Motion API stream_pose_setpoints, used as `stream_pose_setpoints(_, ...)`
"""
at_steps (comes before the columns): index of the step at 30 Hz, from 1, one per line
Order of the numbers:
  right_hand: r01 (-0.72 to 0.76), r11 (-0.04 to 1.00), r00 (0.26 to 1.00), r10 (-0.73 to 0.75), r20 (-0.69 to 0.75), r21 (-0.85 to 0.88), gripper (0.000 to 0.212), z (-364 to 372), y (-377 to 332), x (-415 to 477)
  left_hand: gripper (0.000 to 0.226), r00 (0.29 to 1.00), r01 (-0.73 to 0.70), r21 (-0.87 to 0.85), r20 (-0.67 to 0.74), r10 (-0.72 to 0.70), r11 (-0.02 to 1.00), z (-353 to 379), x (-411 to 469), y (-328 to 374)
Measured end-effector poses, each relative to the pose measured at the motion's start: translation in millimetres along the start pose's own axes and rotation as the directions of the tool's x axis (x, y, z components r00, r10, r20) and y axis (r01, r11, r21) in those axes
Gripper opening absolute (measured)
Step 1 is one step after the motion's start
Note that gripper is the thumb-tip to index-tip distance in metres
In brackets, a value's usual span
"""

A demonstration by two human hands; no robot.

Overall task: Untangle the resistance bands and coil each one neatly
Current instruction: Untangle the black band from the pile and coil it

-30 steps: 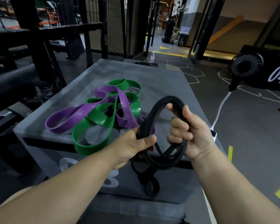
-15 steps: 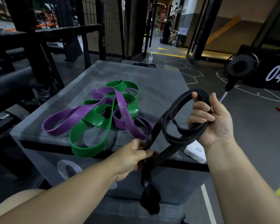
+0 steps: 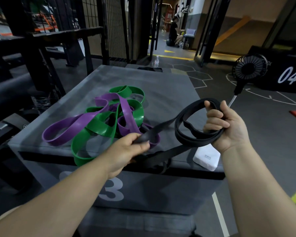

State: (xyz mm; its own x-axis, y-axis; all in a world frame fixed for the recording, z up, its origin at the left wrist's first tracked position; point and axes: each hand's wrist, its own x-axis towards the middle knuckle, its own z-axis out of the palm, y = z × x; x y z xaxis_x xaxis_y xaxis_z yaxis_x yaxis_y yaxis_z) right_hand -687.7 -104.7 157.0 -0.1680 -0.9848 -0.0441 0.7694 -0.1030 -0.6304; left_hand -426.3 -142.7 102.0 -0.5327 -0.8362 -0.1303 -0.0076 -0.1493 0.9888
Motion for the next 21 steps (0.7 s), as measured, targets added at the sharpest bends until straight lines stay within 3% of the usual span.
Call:
stream_pose_setpoints(3,-0.029,0.998,1.0,0.03,0.006,-0.054,0.036,-1.5,-1.6,0.9,0.008,0.997,-0.004,0.446,0.069,-0.03,0.895,-4.5,-1.1,-8.3)
stream_pose_setpoints(5,-0.072,0.99,0.997,0.074,0.017,-0.121,0.035,-2.0,-5.4,-0.9,0.01,1.0,0.023,0.525,-0.022,-0.013,0.851,-5.6,-0.7,-10.2)
stream_pose_setpoints(8,-0.112,0.969,0.992,0.122,0.033,-0.218,0.033,-6.0,-15.8,-6.1,0.017,0.983,0.043,0.237,-0.182,0.001,0.971,-11.6,2.5,-3.8)
stream_pose_setpoints(11,-0.13,0.945,0.987,0.151,0.047,-0.3,0.037,-9.6,-21.3,-11.2,0.021,0.977,0.061,-0.125,-0.196,-0.085,0.99,-19.8,1.9,10.3)
stream_pose_setpoints(14,-0.131,0.946,0.987,0.152,0.048,-0.296,0.039,-9.8,-20.4,-10.5,0.019,0.976,0.102,-0.21,-0.169,-0.139,0.972,-26.8,3.3,12.1)
stream_pose_setpoints(16,-0.123,0.955,0.988,0.143,0.054,-0.269,0.039,-11.7,-21.1,-7.9,0.016,0.981,0.169,-0.087,-0.081,-0.176,0.982,-27.8,2.5,9.7)
stream_pose_setpoints(18,-0.127,0.967,0.986,0.147,0.075,-0.219,0.04,-15.4,-21.9,-6.6,0.015,0.979,0.197,0.188,0.011,-0.202,0.962,-27.7,-2.6,7.1)
stream_pose_setpoints(21,-0.123,0.976,0.987,0.139,0.079,-0.179,0.036,-19.5,-23.9,-5.9,0.01,0.978,0.167,0.561,0.012,-0.209,0.811,-28.1,-5.5,2.2)
